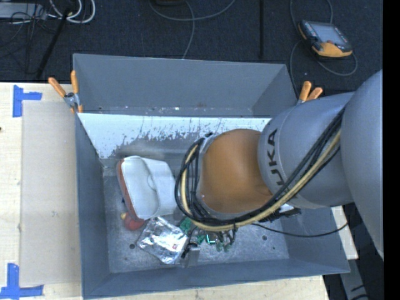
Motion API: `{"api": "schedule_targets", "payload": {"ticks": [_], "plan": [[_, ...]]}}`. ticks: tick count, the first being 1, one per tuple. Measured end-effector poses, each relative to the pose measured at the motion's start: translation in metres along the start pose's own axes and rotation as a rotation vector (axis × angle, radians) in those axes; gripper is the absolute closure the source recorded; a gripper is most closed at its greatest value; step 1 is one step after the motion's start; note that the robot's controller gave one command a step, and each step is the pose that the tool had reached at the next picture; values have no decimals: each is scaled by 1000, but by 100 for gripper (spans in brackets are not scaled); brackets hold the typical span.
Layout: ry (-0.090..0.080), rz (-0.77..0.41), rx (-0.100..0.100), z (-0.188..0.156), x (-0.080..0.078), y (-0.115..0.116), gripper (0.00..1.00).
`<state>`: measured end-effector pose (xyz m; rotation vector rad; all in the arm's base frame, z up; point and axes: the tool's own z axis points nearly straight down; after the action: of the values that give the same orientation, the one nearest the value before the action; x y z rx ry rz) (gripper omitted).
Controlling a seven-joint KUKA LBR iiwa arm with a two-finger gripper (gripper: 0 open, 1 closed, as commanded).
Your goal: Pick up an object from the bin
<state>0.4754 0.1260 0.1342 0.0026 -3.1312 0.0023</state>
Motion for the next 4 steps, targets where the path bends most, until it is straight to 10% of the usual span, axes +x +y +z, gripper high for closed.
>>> {"api": "schedule_targets", "payload": {"ticks": [1, 2, 3, 4], "plan": [[-16, -282, -1, 64, -11, 8, 0], [-10, -278, -1, 65, -9, 7, 100], [-18, -288, -1, -79, 4, 17, 100], [-6, -583, 1, -26, -11, 16, 100]]}}
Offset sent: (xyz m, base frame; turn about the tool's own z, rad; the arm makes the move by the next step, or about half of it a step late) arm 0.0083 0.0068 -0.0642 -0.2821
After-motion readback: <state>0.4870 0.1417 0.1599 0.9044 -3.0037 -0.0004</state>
